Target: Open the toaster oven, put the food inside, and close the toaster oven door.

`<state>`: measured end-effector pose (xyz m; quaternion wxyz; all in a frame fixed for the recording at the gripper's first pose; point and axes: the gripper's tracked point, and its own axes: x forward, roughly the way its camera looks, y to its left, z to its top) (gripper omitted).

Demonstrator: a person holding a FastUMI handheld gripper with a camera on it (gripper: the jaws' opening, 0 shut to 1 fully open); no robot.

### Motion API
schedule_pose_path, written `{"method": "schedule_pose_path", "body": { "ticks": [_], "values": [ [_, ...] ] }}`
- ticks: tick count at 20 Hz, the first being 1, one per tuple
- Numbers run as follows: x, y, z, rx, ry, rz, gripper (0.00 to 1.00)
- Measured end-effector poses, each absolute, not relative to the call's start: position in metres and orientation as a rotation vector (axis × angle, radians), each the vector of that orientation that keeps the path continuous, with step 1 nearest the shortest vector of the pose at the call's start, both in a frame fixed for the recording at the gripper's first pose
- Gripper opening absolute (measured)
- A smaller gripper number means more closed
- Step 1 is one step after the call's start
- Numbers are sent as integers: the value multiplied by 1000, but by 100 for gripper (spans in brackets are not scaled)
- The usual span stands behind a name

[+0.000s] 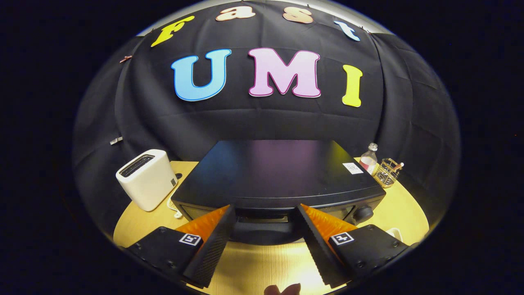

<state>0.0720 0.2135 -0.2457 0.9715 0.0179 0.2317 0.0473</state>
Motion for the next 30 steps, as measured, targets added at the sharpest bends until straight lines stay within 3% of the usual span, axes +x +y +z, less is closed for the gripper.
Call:
{"method": "schedule_pose_path", "body": {
  "ticks": [19,30],
  "values": [
    [-1,211,-273,23,546,87,99],
    [-59,208,-329,29,721,90,99]
  ]
}}
